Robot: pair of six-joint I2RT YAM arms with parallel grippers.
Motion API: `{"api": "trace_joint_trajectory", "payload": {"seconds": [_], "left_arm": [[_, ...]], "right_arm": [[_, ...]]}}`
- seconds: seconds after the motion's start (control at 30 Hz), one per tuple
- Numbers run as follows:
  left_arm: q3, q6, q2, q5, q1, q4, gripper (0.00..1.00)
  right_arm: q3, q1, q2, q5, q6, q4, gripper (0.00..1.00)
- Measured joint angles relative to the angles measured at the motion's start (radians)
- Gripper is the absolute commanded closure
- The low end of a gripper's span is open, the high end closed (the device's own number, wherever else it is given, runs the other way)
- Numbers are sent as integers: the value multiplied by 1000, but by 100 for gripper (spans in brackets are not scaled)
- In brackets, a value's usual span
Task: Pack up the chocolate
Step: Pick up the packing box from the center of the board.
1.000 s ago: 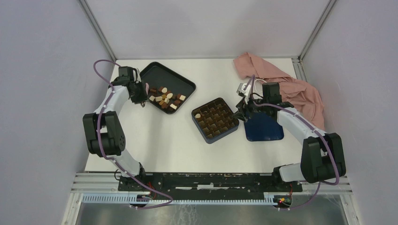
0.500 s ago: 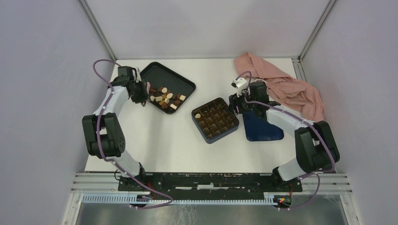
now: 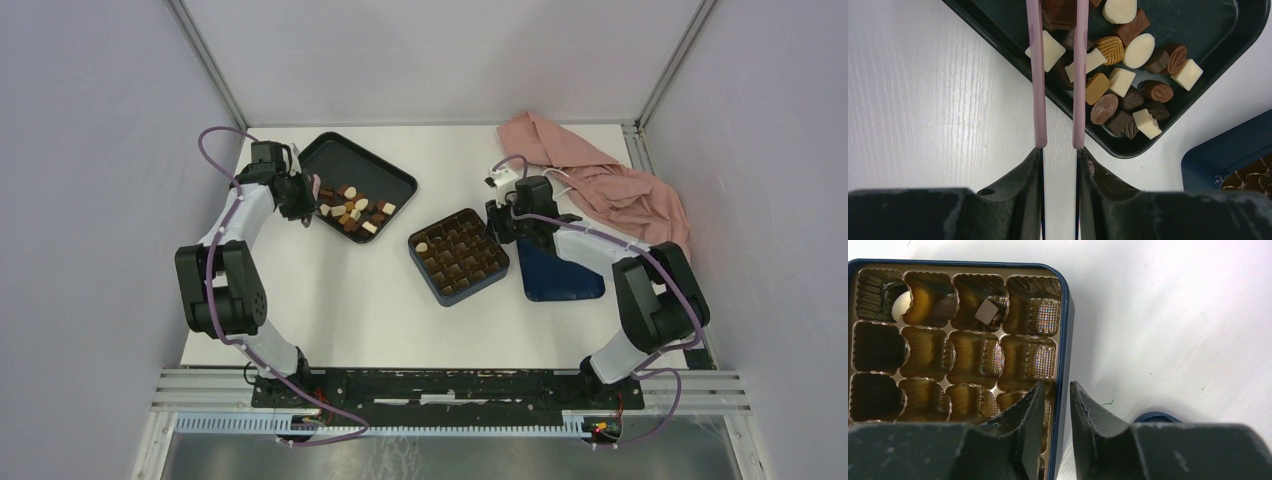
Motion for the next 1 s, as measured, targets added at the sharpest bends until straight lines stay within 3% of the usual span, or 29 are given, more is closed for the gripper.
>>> {"api": "trace_joint_trajectory", "payload": {"seconds": [0.1,0.27,0.5,1.0], "left_arm": [[0,0,0,0,0,0,98],[-3,0,0,0,0,0,98],[-4,0,0,0,-2,0,98],[-5,0,-1,0,-3,0,98]], "right_arm": [[0,8,3,11,2,5,88],[0,18,4,31,2,15,99],[-9,41,-22,56,-6,26,100],[-82,138,-264,147,-115,107,100]]}}
